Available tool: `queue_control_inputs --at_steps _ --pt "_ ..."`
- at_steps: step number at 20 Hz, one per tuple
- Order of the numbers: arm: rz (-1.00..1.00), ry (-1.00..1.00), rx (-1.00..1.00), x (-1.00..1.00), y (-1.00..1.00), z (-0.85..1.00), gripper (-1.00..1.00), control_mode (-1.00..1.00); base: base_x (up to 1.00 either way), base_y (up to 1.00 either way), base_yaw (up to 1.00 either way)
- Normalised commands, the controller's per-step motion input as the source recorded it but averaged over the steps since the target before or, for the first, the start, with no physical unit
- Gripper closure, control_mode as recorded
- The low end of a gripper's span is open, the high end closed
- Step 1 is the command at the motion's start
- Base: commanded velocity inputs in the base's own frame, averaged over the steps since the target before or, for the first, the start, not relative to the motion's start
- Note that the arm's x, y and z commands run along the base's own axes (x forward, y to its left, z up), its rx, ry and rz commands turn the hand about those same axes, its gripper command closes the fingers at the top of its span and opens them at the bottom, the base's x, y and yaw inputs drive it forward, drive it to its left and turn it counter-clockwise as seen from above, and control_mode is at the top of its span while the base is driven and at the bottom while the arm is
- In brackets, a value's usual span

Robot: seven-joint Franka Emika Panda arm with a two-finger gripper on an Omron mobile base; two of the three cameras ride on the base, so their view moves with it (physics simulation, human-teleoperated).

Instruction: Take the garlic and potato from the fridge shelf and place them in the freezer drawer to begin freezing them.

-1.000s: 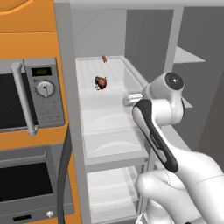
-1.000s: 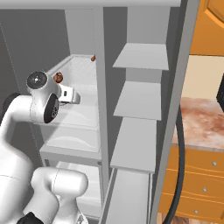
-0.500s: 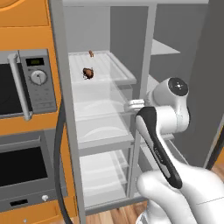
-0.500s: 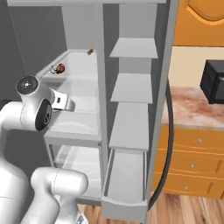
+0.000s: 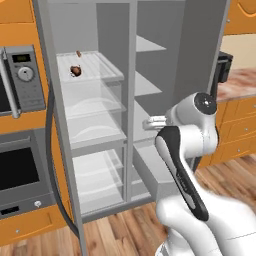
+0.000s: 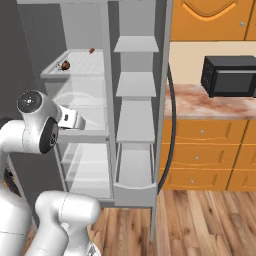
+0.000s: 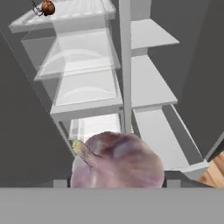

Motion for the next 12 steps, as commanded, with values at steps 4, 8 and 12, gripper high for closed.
queue_control_inputs --at_steps 4,8,12 --pt "-0.2 0.24 0.03 0.29 -0.45 -0.54 1.0 -1.0 0.0 0.0 0.0" --pt "-0.2 0.28 0.0 0.55 -0.5 -0.8 1.0 -1.0 0.0 0.0 0.0" --pt "-0.16 0.26 0.03 0.43 -0.61 -0.77 1.0 -1.0 0.0 0.0 0.0"
